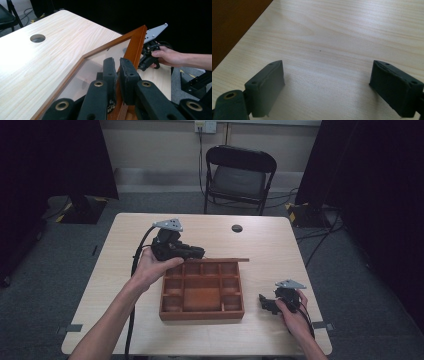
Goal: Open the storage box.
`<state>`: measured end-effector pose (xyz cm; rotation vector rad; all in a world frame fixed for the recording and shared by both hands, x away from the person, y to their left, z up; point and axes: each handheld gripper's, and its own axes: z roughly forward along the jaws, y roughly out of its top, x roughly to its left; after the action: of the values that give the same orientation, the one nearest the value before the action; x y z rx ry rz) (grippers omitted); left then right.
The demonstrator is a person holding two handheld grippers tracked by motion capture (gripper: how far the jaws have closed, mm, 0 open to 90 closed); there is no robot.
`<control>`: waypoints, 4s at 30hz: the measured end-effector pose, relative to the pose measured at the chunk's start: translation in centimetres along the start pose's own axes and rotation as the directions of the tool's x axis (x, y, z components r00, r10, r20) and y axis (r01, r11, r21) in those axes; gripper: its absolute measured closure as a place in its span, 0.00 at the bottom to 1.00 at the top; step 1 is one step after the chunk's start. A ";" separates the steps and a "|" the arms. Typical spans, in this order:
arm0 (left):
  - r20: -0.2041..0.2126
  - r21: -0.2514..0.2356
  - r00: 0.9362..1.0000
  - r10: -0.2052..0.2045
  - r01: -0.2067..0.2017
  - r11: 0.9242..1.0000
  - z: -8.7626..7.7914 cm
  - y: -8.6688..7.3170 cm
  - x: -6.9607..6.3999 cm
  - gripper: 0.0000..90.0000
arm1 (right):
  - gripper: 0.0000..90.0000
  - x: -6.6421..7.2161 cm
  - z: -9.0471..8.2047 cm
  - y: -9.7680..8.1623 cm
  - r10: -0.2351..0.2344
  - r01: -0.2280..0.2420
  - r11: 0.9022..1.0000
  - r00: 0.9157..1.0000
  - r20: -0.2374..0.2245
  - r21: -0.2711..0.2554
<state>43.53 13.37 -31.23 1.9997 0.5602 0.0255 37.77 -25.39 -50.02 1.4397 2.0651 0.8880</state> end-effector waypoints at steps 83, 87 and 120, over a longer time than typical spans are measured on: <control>-0.006 -0.020 1.000 0.005 -0.005 1.000 0.0 0.6 0.6 0.95 | 0.12 0.0 0.0 0.0 0.000 0.000 1.000 1.000 0.000 0.000; -0.005 -0.022 1.000 0.005 -0.005 1.000 0.0 0.6 0.6 0.95 | 0.12 0.0 0.0 0.0 0.000 0.000 1.000 1.000 0.000 0.000; -0.015 -0.028 1.000 0.012 -0.012 1.000 0.0 0.7 0.6 0.95 | 0.12 0.0 0.0 0.0 0.000 0.000 1.000 1.000 0.000 0.000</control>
<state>44.29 13.33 -30.78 1.9767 0.5545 0.0558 37.77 -25.39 -50.02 1.4395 2.0658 0.8881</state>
